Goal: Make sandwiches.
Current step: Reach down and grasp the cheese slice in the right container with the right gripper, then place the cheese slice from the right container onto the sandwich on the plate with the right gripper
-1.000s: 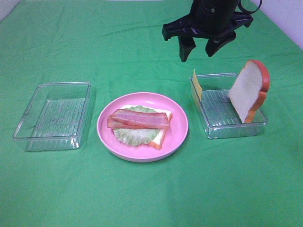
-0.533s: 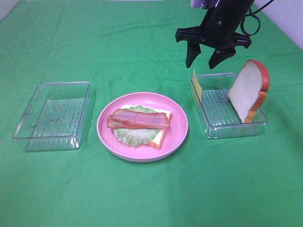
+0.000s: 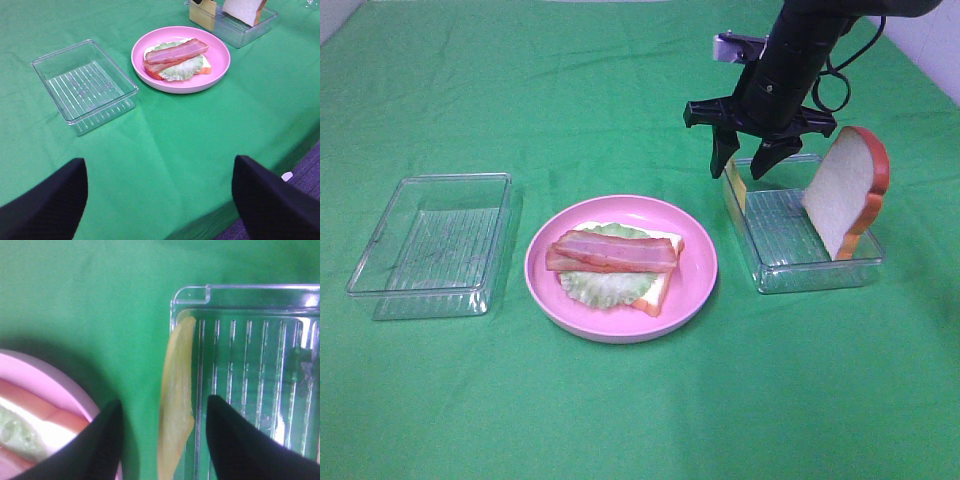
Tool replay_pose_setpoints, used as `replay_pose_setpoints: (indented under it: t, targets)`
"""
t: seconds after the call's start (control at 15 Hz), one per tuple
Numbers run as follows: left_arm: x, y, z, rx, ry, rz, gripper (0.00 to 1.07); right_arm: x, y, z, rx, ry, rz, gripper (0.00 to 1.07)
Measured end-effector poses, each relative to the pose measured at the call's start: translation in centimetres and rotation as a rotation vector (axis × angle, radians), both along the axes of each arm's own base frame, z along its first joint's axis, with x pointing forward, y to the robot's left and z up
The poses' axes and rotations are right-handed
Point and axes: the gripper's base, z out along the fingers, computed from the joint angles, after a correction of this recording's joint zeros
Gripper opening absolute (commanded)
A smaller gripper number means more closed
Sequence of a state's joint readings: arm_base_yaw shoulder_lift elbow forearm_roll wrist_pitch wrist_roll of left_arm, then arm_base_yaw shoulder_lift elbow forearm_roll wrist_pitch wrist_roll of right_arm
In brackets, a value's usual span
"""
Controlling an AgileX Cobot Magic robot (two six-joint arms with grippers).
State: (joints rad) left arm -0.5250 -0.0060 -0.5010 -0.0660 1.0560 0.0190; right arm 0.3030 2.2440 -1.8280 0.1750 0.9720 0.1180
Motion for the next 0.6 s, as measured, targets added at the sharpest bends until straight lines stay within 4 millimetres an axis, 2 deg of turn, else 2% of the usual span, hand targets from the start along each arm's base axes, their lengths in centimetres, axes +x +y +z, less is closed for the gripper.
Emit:
replay_pose_setpoints:
  t: [0.2,0.6]
  targets:
    - [0.0,0.0,0.0,0.0,0.0,0.0,0.76,-0.02,-0.03,-0.05,-0.004,0.003,0.003,0.0]
    - [0.0,0.0,0.0,0.0,0.0,0.0,0.76,-0.2,-0.34,0.2,-0.041,0.006,0.044,0.0]
